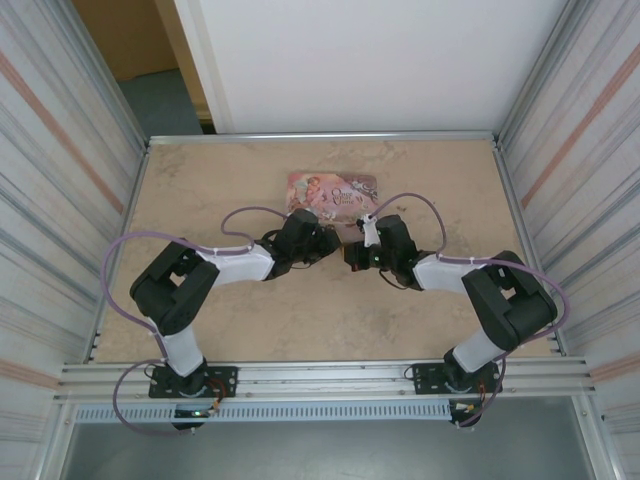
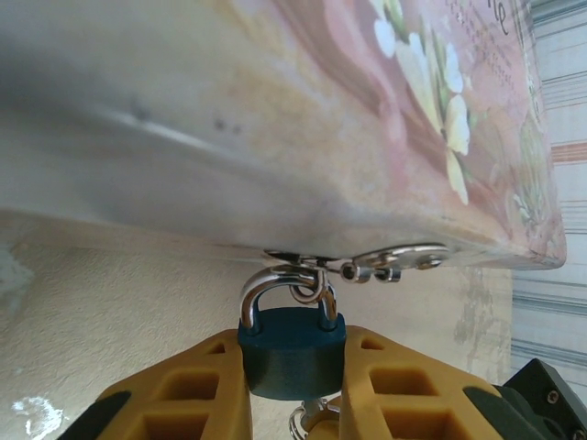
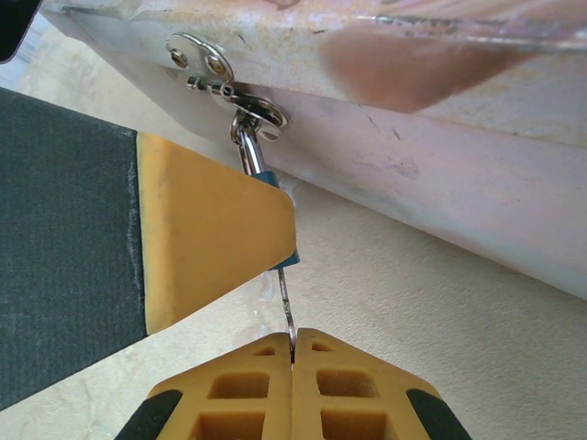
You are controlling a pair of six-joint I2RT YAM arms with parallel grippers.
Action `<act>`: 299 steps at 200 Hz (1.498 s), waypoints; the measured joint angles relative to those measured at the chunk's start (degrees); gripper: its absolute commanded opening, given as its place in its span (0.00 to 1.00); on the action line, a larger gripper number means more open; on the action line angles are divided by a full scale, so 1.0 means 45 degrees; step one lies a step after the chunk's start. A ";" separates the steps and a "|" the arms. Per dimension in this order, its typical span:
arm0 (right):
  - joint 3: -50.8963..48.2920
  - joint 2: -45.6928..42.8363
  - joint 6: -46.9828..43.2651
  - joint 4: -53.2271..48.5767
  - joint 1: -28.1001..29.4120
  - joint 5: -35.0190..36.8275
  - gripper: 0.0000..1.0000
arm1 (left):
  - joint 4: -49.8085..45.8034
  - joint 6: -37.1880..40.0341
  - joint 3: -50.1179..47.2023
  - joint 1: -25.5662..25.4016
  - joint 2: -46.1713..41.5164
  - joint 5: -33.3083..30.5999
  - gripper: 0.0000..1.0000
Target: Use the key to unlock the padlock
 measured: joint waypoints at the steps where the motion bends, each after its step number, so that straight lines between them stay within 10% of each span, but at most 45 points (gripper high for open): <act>1: 0.0000 0.0000 0.0000 0.0000 0.0005 0.0005 0.00 | -0.0005 0.0000 0.0000 0.0000 0.0000 -0.0005 0.00; 299: -0.1598 -0.0262 0.0248 0.0782 0.1258 0.1350 0.00 | -0.0170 -0.0627 -0.0617 -0.0471 0.0024 0.0549 0.00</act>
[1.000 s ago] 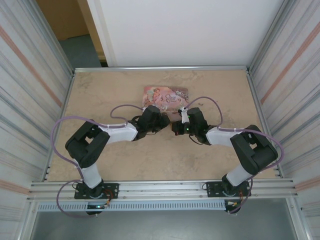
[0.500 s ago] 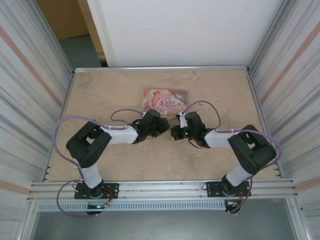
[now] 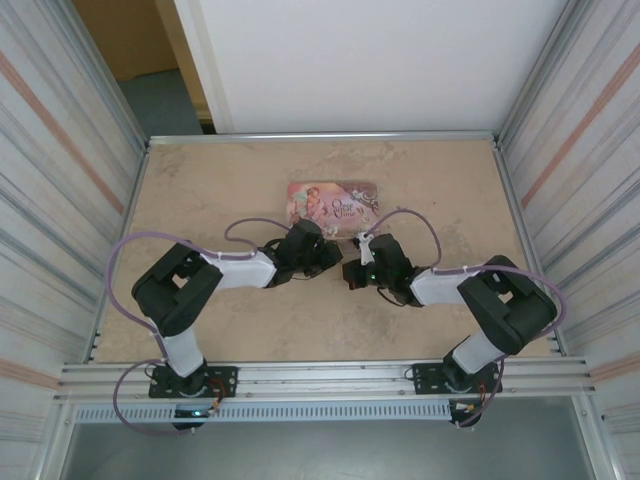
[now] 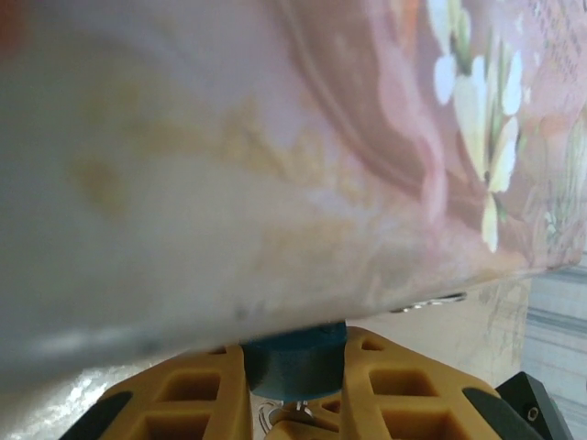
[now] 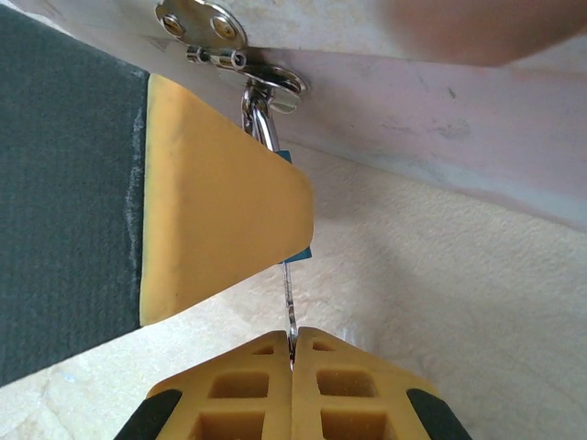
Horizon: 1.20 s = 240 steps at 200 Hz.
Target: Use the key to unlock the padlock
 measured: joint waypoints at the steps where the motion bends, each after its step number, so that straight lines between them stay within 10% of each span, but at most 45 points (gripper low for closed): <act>1: -0.0005 -0.0015 -0.0005 -0.0019 0.0000 0.0000 0.00 | 0.0000 0.0010 -0.0005 0.0000 0.0000 0.0015 0.00; 240: -0.0243 -0.2341 -0.0622 -0.3269 -0.0389 -0.1025 0.00 | -0.1015 0.0792 0.0466 -0.0170 0.0000 0.0695 0.00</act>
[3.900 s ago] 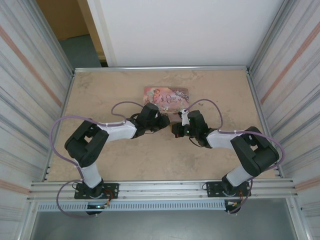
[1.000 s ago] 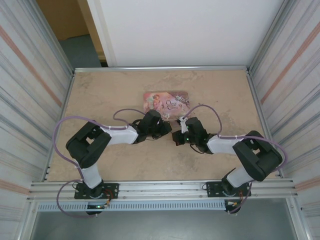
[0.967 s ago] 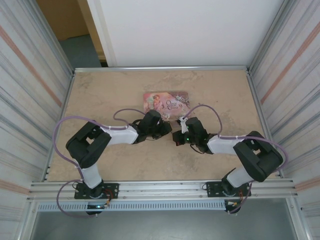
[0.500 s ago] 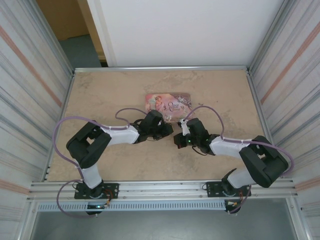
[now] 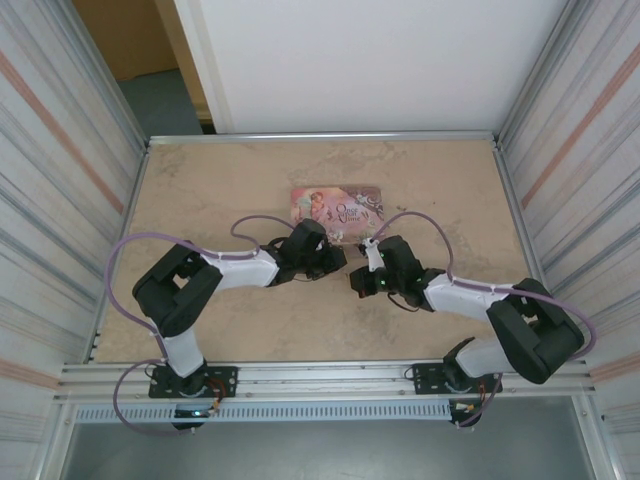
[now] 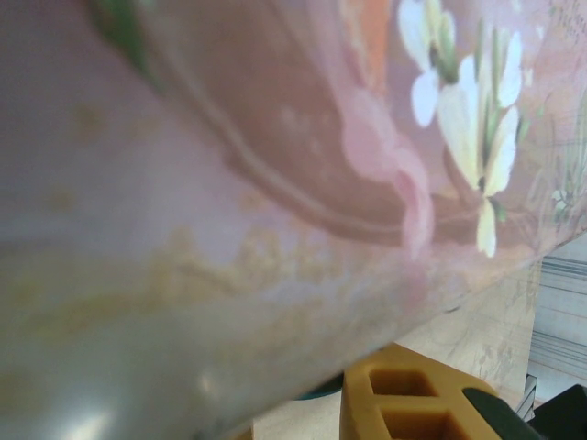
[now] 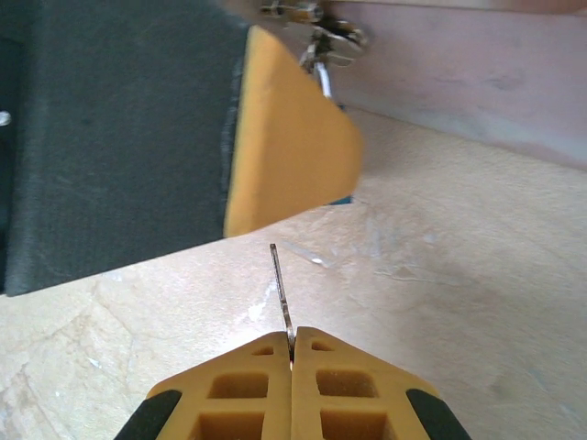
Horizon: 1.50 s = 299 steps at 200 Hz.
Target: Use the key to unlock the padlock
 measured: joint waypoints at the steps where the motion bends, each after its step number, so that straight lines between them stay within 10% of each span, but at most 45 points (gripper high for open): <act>1: 0.0000 -0.0005 0.0000 -0.0005 -0.0010 0.0000 0.00 | 0.0000 0.0000 0.0005 0.0000 0.0000 0.0000 0.00; 299: 0.0772 0.1054 0.0000 0.0068 -0.0291 -0.0087 0.00 | -0.0063 -0.0005 0.0034 -0.0024 0.0005 0.0010 0.00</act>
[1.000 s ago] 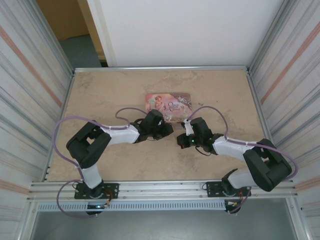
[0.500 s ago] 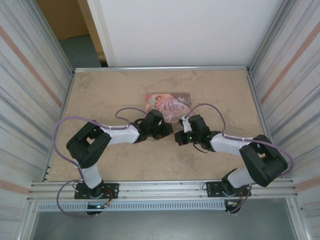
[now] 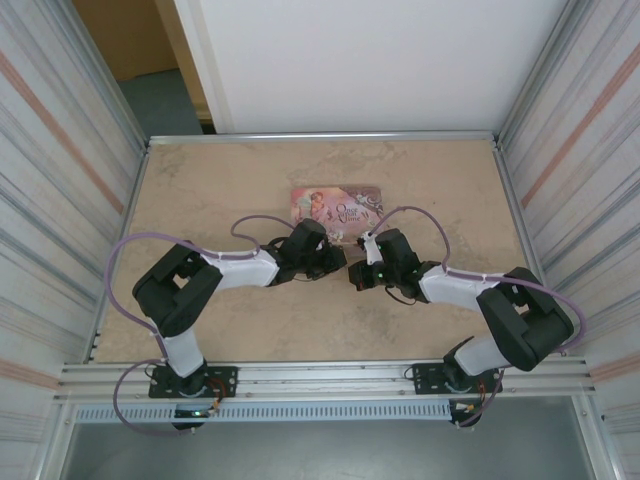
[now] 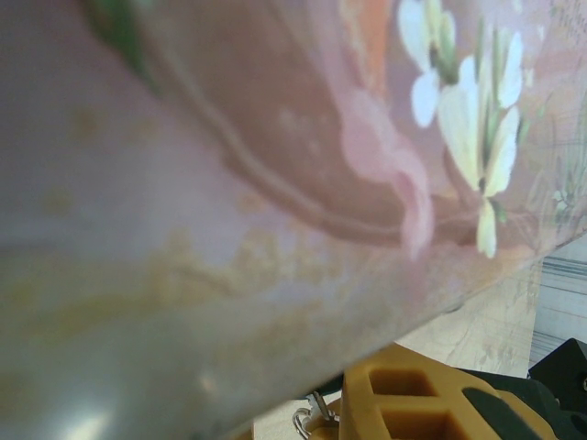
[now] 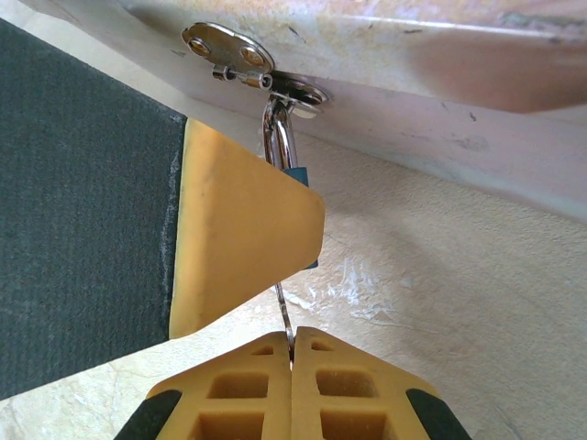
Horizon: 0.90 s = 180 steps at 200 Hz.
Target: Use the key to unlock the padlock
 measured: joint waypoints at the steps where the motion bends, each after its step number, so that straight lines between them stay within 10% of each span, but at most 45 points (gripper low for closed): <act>1: 0.0000 0.0000 0.0000 0.0000 0.0000 0.0005 0.00 | 0.0000 0.0000 0.0000 0.0000 0.0000 0.0000 0.00; 180: -0.0311 0.0000 0.0000 0.0092 0.0000 0.0141 0.00 | 0.0000 -0.0005 0.0000 0.0000 0.0005 0.0000 0.00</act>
